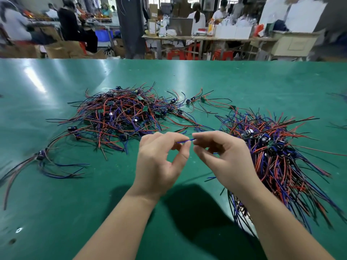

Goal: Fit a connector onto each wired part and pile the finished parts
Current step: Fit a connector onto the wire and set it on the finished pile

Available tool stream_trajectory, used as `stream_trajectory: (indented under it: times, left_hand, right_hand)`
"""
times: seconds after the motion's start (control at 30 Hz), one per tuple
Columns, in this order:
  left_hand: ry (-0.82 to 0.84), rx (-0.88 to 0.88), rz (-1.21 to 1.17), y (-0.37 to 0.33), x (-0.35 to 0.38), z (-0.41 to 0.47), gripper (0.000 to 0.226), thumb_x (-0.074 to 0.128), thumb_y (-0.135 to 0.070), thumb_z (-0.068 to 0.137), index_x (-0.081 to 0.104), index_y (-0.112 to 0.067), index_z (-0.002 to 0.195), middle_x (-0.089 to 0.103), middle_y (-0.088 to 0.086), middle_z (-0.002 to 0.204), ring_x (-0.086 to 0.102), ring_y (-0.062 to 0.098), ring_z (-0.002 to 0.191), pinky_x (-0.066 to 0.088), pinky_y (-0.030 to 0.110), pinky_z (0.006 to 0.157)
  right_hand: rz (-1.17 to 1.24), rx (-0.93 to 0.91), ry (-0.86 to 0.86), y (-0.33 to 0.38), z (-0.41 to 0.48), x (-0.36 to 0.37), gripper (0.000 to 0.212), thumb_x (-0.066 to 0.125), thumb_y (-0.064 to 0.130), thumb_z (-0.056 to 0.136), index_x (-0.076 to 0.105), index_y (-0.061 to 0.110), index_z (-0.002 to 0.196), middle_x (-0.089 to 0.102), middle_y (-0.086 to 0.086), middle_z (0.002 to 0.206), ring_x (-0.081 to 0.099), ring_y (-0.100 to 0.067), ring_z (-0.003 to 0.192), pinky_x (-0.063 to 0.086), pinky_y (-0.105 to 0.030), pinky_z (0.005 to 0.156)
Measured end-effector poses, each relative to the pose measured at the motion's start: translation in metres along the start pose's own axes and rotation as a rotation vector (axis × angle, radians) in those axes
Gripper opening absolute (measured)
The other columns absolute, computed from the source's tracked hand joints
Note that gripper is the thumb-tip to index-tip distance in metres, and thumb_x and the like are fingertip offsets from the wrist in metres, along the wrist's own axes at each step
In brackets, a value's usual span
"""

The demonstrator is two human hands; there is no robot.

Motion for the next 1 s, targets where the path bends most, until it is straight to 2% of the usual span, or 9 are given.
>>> stream_trajectory:
  times: [0.2, 0.3, 0.4, 0.5, 0.57, 0.63, 0.73, 0.8, 1.0]
  left_hand:
    - [-0.123, -0.191, -0.123, 0.034, -0.019, 0.006, 0.007, 0.063, -0.026, 0.089, 0.069, -0.021, 0.089, 0.067, -0.011, 0.081, 0.064, 0.013, 0.075, 0.049, 0.046, 0.078]
    - [-0.159, -0.220, -0.159, 0.036, -0.025, 0.007, 0.006, 0.061, -0.028, 0.091, 0.066, -0.025, 0.093, 0.067, -0.012, 0.085, 0.066, 0.018, 0.078, 0.050, 0.051, 0.076]
    - [-0.102, -0.209, 0.091, 0.044, -0.028, 0.010, 0.009, 0.063, -0.027, 0.089, 0.068, -0.021, 0.093, 0.064, -0.016, 0.092, 0.061, 0.016, 0.088, 0.047, 0.045, 0.084]
    - [-0.007, -0.485, 0.354, 0.082, -0.031, 0.001, 0.023, 0.063, -0.026, 0.087, 0.064, -0.017, 0.108, 0.062, 0.001, 0.113, 0.053, 0.024, 0.109, 0.034, 0.036, 0.097]
    - [0.223, -0.756, 0.520, 0.110, -0.027, -0.018, 0.038, 0.060, -0.031, 0.086, 0.056, -0.024, 0.123, 0.050, 0.004, 0.132, 0.042, 0.028, 0.121, 0.030, 0.037, 0.101]
    - [0.492, -0.881, 0.652, 0.124, -0.018, -0.037, 0.045, 0.055, -0.036, 0.089, 0.046, -0.030, 0.133, 0.041, 0.003, 0.142, 0.033, 0.030, 0.130, 0.026, 0.041, 0.106]
    - [0.576, -0.845, 0.726, 0.130, -0.013, -0.039, 0.036, 0.049, -0.035, 0.095, 0.050, -0.030, 0.131, 0.051, 0.002, 0.132, 0.041, 0.029, 0.123, 0.032, 0.041, 0.099]
    - [0.499, -0.826, 0.690, 0.132, -0.016, -0.032, 0.032, 0.051, -0.022, 0.095, 0.056, -0.027, 0.126, 0.059, 0.004, 0.120, 0.050, 0.028, 0.112, 0.039, 0.039, 0.090]
    - [0.345, -0.893, 0.451, 0.129, -0.017, -0.031, 0.036, 0.050, -0.003, 0.086, 0.071, -0.018, 0.111, 0.069, 0.004, 0.113, 0.061, 0.025, 0.100, 0.052, 0.033, 0.082]
  right_hand:
    - [0.019, 0.275, 0.439, 0.001, 0.045, 0.027, 0.046, 0.076, 0.004, 0.077, 0.063, 0.035, 0.108, 0.074, -0.005, 0.083, 0.064, -0.016, 0.075, 0.051, -0.031, 0.071]
    - [0.016, 0.266, 0.592, 0.005, 0.061, 0.045, 0.024, 0.073, 0.006, 0.081, 0.070, 0.023, 0.097, 0.075, -0.008, 0.080, 0.065, -0.014, 0.073, 0.050, -0.025, 0.067]
    - [-0.055, 0.286, 0.443, -0.006, 0.091, 0.042, 0.012, 0.072, 0.011, 0.083, 0.073, 0.014, 0.095, 0.075, -0.007, 0.078, 0.065, -0.009, 0.068, 0.052, -0.020, 0.062]
    - [-0.297, 0.350, 0.226, -0.029, 0.127, 0.018, 0.051, 0.068, 0.020, 0.085, 0.054, 0.008, 0.133, 0.070, -0.007, 0.109, 0.059, -0.014, 0.082, 0.051, -0.029, 0.080]
    - [-0.474, 0.396, 0.281, -0.043, 0.132, 0.010, 0.079, 0.066, 0.027, 0.086, 0.022, 0.017, 0.151, 0.055, -0.007, 0.136, 0.053, -0.018, 0.100, 0.046, -0.035, 0.096]
    - [-0.505, 0.399, 0.347, -0.048, 0.122, 0.009, 0.083, 0.066, 0.027, 0.087, 0.014, 0.025, 0.152, 0.050, -0.005, 0.140, 0.053, -0.018, 0.100, 0.047, -0.036, 0.094]
    - [-0.399, 0.361, 0.312, -0.040, 0.096, 0.005, 0.069, 0.066, 0.025, 0.087, 0.030, 0.032, 0.146, 0.069, 0.003, 0.105, 0.058, -0.013, 0.068, 0.050, -0.026, 0.061]
    - [-0.311, 0.301, 0.261, -0.031, 0.077, 0.002, 0.055, 0.066, 0.021, 0.087, 0.044, 0.032, 0.136, 0.072, 0.007, 0.087, 0.056, -0.009, 0.059, 0.047, -0.023, 0.055]
    - [-0.033, 0.216, 0.190, -0.015, 0.022, 0.007, 0.024, 0.065, 0.007, 0.087, 0.067, 0.031, 0.092, 0.073, -0.006, 0.082, 0.067, -0.036, 0.081, 0.053, -0.050, 0.077]
Point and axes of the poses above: each hand's wrist, its own z-axis towards the middle knuckle, its own x-axis out of the palm, y = z × x, the point moved 7 cm from there along z, towards the middle knuckle
